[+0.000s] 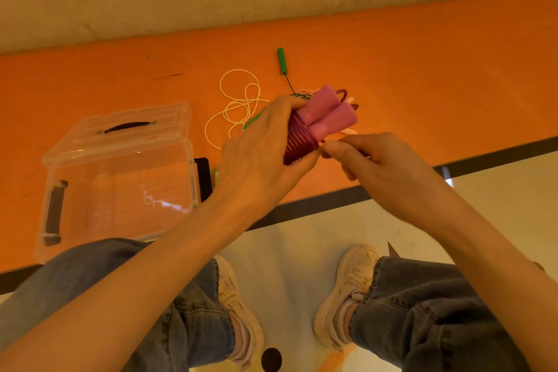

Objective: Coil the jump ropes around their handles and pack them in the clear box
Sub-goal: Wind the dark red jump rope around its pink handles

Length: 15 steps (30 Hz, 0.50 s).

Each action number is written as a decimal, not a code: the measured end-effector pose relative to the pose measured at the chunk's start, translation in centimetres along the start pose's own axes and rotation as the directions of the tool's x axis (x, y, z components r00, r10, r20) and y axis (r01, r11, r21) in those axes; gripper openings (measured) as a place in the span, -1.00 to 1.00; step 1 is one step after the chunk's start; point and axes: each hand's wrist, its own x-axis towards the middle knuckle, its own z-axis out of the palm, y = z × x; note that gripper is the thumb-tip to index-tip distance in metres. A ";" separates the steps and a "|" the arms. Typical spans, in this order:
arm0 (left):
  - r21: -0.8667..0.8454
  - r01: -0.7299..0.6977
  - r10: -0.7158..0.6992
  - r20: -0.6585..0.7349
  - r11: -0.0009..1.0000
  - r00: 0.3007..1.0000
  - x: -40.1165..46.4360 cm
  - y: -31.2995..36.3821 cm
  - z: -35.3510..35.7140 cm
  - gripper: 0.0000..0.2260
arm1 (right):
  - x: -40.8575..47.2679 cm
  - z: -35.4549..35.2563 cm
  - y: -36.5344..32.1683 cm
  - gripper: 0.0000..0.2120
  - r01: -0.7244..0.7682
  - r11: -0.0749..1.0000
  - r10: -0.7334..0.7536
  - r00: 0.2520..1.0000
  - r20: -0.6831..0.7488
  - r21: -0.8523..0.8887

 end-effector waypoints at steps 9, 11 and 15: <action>0.326 -0.151 0.169 -0.025 0.933 0.985 0.1 0.0 0.5 -0.41 | -0.6 0.9 -1.4 -0.70 0.073 0.974 -0.080 0.996 -0.025 -0.214; 0.332 -0.170 0.188 -0.022 0.928 0.982 0.2 0.0 0.5 -0.42 | -0.8 0.8 -1.8 -0.70 0.047 0.982 -0.043 0.999 0.027 -0.181; 0.312 -0.164 0.177 -0.013 0.936 0.984 0.4 -0.4 0.3 -0.45 | -0.9 0.2 -2.2 -0.67 -0.112 0.990 0.097 0.981 0.171 0.081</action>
